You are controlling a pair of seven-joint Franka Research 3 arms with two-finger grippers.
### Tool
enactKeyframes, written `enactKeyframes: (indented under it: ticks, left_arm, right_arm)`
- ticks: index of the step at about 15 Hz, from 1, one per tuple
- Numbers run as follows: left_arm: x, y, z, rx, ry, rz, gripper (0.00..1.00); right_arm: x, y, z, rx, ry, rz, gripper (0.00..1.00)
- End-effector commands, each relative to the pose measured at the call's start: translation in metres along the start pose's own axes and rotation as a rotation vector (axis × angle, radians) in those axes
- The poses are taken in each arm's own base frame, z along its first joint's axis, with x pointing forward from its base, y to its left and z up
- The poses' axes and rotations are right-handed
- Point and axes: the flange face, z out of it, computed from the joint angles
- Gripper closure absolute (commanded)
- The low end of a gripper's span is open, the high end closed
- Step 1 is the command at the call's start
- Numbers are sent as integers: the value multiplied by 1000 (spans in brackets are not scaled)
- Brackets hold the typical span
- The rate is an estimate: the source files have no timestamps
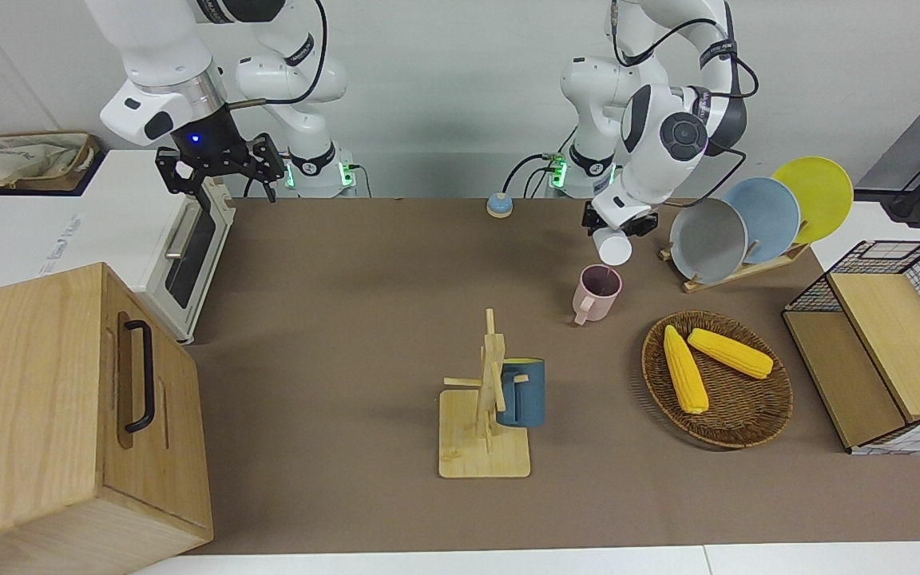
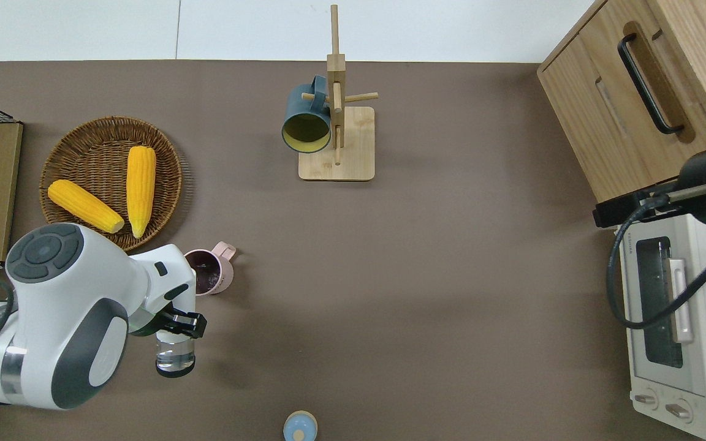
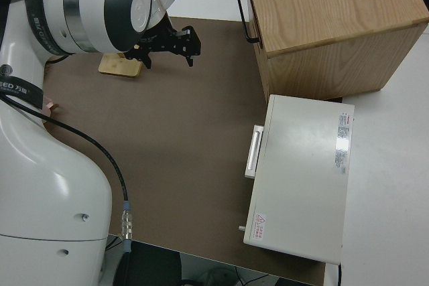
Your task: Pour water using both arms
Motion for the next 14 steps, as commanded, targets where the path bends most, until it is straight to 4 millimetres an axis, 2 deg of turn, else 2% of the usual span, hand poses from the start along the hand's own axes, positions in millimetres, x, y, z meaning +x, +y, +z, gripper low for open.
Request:
enactKeyframes:
  ticks: [1, 14]
  left_arm:
    - [-1, 1, -15, 22, -14, -10, 906]
    - [-1, 9, -15, 37, -15, -11, 906]
  right_arm:
    - [-2, 1, -4, -5, 12, 1, 13]
    - [-2, 1, -4, -5, 12, 1, 13]
